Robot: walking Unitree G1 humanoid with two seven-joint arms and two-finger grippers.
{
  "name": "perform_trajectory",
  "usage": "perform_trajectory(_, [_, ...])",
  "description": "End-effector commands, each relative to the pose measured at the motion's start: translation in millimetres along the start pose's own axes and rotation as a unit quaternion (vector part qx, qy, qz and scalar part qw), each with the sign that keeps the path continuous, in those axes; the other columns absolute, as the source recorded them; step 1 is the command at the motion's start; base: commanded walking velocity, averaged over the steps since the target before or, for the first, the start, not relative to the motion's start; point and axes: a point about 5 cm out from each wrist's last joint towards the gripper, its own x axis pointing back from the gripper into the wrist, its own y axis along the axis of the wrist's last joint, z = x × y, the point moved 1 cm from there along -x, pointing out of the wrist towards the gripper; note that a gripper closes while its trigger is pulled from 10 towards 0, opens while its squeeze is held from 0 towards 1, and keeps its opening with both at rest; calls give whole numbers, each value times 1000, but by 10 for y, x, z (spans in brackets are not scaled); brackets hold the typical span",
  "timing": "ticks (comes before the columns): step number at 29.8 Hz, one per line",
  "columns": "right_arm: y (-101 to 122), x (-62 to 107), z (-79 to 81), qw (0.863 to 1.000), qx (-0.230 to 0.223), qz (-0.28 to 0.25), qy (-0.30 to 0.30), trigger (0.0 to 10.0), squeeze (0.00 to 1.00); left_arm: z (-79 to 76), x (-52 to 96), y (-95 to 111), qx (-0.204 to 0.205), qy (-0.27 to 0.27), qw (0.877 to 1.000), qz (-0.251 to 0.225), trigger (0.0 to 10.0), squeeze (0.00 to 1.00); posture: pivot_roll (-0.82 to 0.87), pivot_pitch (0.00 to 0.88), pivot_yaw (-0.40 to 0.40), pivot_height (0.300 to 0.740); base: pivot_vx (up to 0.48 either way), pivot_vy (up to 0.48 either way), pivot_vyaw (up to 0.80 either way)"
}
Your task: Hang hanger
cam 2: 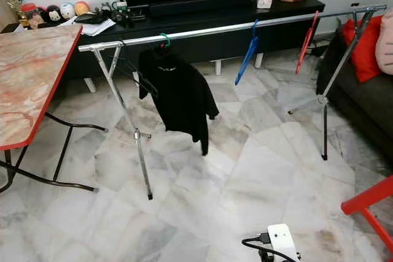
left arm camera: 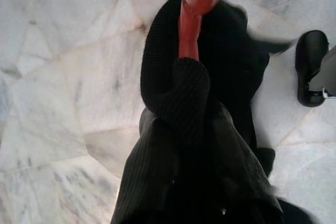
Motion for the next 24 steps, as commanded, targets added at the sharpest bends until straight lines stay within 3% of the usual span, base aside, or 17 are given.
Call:
perform_trajectory(1, [-28,4,1,1000,-5,1,-8,10000,0,-31,4,-37,0,-4,1000,9,10000,0,-7,0,73,740,0,0,0])
perform_trajectory(3, [-14,6,-26,1000,10,-4,-27,10000,0,-132,-10,-6,0,-10,1000,3,10000,0,-11,0,74,740,0,0,0])
perform_trajectory(7, [48,25,-91,995,-15,-49,-82,10000,0,-448,-22,25,-4,-26,1000,-3,10000,0,-11,0,74,740,0,0,0])
perform_trajectory(9, [62,31,-104,994,-14,-58,-93,10000,0,-478,-22,26,-4,-28,1000,-3,10000,0,-10,0,73,740,0,0,0])
perform_trajectory(11, [749,-17,-66,983,29,-151,-97,10000,0,-502,-19,19,-5,-28,1000,-1,10000,0,-12,0,74,740,0,0,0])
perform_trajectory(13, [1210,14,-53,968,105,-207,-93,10000,0,-477,-13,-12,-5,-27,1000,4,10000,0,-15,0,74,740,0,0,0])
perform_trajectory(14, [1280,25,-56,962,138,-216,-89,10000,0,-423,-10,-28,-5,-24,1000,6,10000,0,-15,0,74,740,0,0,0])
perform_trajectory(15, [1439,58,-74,944,217,-234,-83,10000,0,-247,2,-69,-3,-16,1000,12,10000,0,-16,0,75,740,0,0,0])
perform_trajectory(17, [1495,72,-80,936,244,-241,-80,10000,0,-181,8,-83,-2,-13,1000,14,10000,0,-16,0,75,740,0,0,0])
perform_trajectory(18, [1603,108,-86,919,283,-263,-82,10000,0,-87,20,-103,-2,-7,1000,17,10000,0,-18,0,74,740,0,0,0])
perform_trajectory(20, [1631,120,-86,913,292,-271,-84,10000,0,-67,23,-108,-2,-6,1000,18,10000,0,-18,0,74,740,0,0,0])
perform_trajectory(22, [1948,232,-12,867,381,-317,-43,10000,0,115,58,-163,0,3,1000,25,10000,0,-20,0,74,740,0,0,0])
perform_trajectory(23, [1981,245,-3,861,392,-321,-39,10000,0,135,63,-169,0,4,1000,25,10000,0,-20,0,74,740,0,0,0])
perform_trajectory(24, [2058,285,105,844,419,-334,6,10000,0,142,65,-172,1,4,1000,26,10000,0,-20,0,73,740,0,0,0])
